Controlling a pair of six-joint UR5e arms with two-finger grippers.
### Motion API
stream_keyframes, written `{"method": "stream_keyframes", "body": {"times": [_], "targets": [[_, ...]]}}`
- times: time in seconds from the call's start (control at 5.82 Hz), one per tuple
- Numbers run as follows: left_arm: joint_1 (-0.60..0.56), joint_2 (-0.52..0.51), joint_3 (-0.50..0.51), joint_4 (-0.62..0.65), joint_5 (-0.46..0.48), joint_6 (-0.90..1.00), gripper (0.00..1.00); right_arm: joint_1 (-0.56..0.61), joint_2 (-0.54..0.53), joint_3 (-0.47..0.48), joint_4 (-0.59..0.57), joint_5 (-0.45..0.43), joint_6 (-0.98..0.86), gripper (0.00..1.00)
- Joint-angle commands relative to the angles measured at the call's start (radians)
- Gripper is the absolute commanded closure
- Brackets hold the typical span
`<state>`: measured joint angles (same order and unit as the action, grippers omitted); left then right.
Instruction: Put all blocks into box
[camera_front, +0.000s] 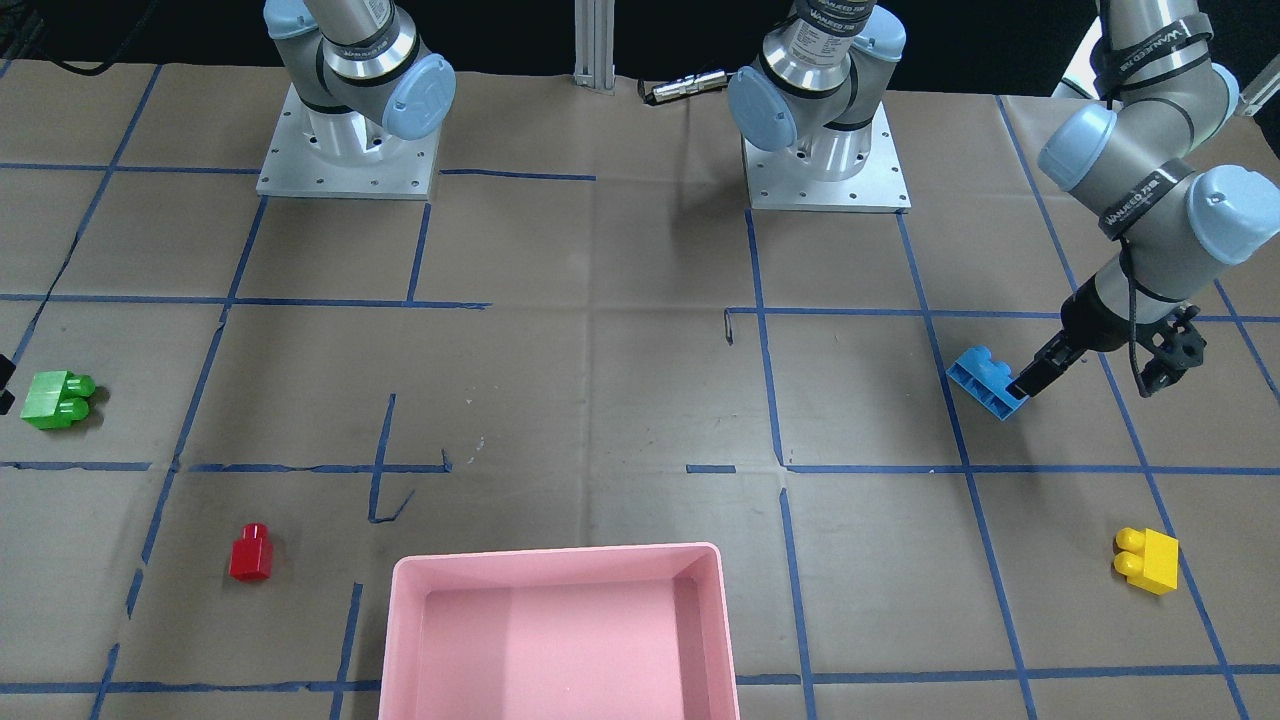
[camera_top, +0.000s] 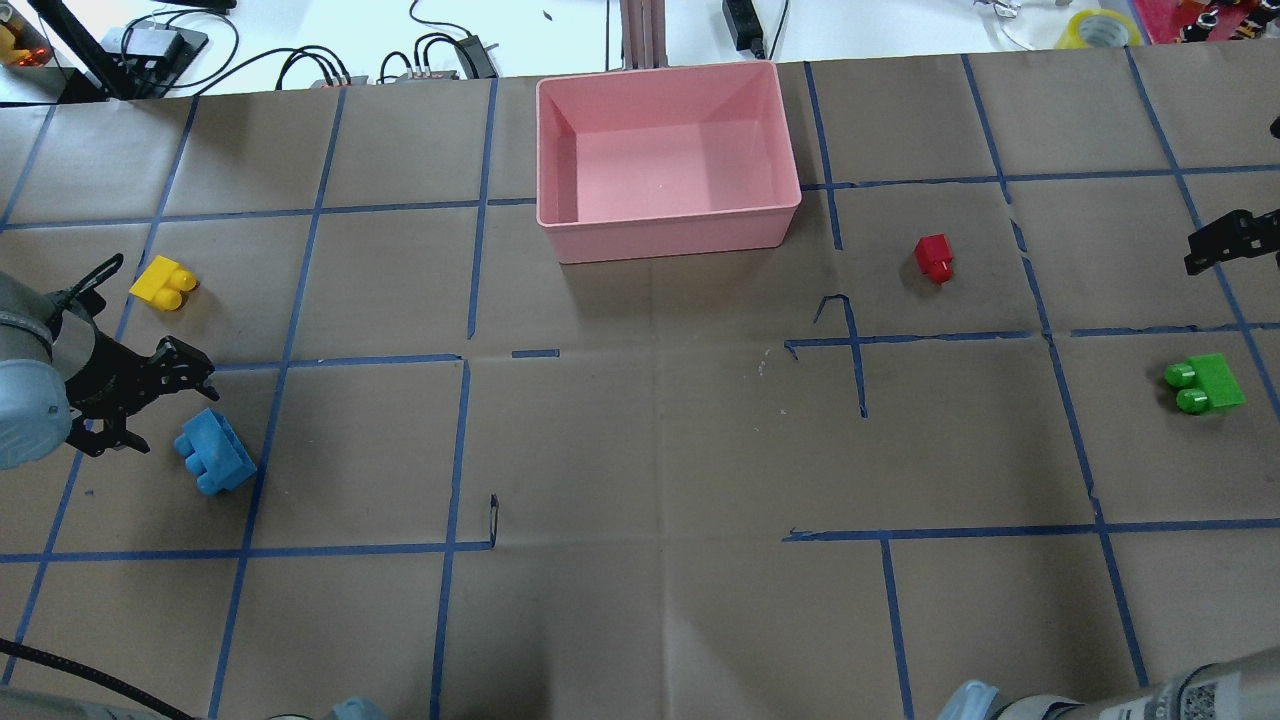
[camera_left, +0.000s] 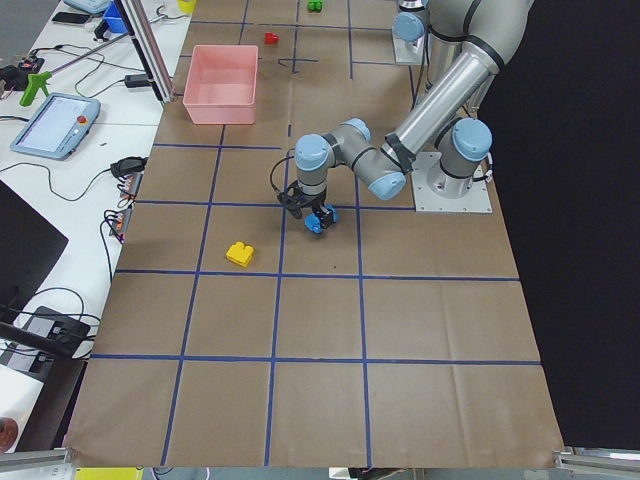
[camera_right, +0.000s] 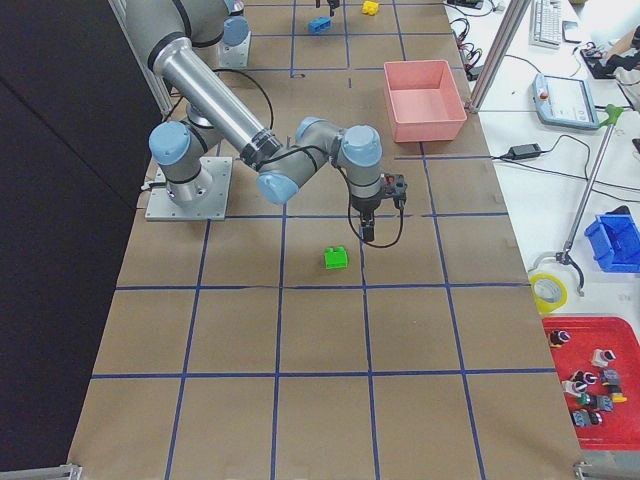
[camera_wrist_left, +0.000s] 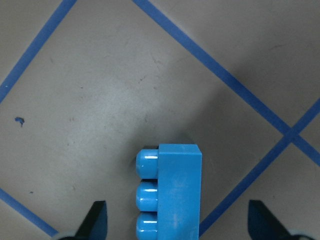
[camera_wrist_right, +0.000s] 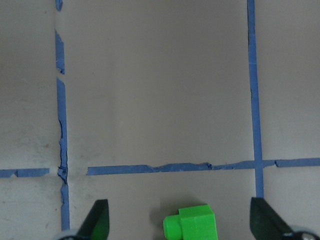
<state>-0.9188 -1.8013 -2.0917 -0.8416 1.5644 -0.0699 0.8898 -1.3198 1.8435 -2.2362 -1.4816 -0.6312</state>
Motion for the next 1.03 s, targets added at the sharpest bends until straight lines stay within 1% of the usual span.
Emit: {"method": "stream_keyframes", "body": {"times": [0.0, 0.17, 0.34, 0.52, 0.69, 0.86], "targets": [[0.000, -0.023, -0.042, 0.090, 0.000, -0.001, 0.00, -0.029, 0.040, 0.036, -0.098, 0.001, -0.014, 0.00], [0.000, -0.023, -0.060, 0.091, 0.000, -0.001, 0.00, -0.029, 0.065, 0.037, -0.158, 0.004, -0.022, 0.00], [0.000, -0.032, -0.061, 0.087, 0.002, 0.001, 0.00, -0.029, 0.085, 0.057, -0.154, -0.002, -0.030, 0.00], [0.002, -0.058, -0.059, 0.090, 0.002, 0.007, 0.00, -0.031, 0.112, 0.080, -0.155, -0.006, -0.085, 0.00], [0.005, -0.062, -0.059, 0.091, 0.002, 0.007, 0.07, -0.031, 0.128, 0.101, -0.160, -0.005, -0.132, 0.00], [0.005, -0.062, -0.059, 0.093, 0.002, 0.013, 0.27, -0.031, 0.142, 0.109, -0.164, -0.005, -0.168, 0.01]]}}
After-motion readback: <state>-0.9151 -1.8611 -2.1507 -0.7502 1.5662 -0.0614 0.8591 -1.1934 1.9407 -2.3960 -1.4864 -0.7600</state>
